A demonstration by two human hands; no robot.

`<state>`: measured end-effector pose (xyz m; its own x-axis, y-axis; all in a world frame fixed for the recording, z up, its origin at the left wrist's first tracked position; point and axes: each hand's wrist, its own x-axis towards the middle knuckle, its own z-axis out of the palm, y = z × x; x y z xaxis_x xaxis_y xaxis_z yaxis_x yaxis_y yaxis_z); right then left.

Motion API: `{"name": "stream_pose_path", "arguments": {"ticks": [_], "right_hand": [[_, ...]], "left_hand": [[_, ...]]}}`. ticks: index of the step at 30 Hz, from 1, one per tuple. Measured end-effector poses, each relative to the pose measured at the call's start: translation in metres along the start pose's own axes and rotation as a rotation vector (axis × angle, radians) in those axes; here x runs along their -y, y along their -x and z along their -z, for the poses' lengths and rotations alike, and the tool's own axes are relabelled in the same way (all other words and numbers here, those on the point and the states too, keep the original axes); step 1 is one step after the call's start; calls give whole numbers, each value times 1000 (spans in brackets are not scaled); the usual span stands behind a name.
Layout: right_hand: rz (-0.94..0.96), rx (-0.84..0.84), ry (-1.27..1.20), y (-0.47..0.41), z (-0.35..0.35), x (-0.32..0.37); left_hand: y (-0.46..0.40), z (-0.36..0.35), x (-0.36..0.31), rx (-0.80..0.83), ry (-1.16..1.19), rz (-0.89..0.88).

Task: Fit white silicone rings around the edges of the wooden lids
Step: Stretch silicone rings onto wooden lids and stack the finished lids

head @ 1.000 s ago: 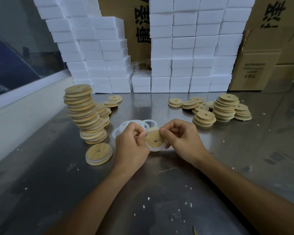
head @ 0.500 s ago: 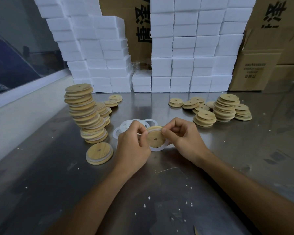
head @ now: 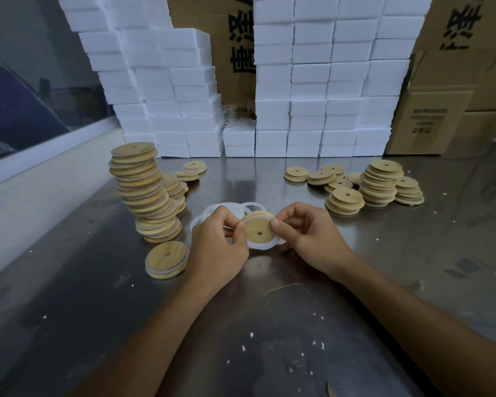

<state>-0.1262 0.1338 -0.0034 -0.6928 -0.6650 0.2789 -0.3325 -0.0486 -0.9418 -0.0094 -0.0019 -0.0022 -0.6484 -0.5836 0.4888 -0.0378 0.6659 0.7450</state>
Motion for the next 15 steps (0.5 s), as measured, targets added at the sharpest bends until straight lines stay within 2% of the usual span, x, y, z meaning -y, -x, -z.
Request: {"name": "stream_pose_path", "arguments": {"ticks": [5, 11, 15], "right_hand": [[19, 4, 11, 0, -1, -1], [207, -123, 311, 4, -2, 0], [342, -111, 459, 7, -4, 1]], "left_hand": [[-1, 2, 2, -17, -22, -9], [1, 1, 3, -11, -91, -94], [3, 1, 0, -8, -66, -199]]}}
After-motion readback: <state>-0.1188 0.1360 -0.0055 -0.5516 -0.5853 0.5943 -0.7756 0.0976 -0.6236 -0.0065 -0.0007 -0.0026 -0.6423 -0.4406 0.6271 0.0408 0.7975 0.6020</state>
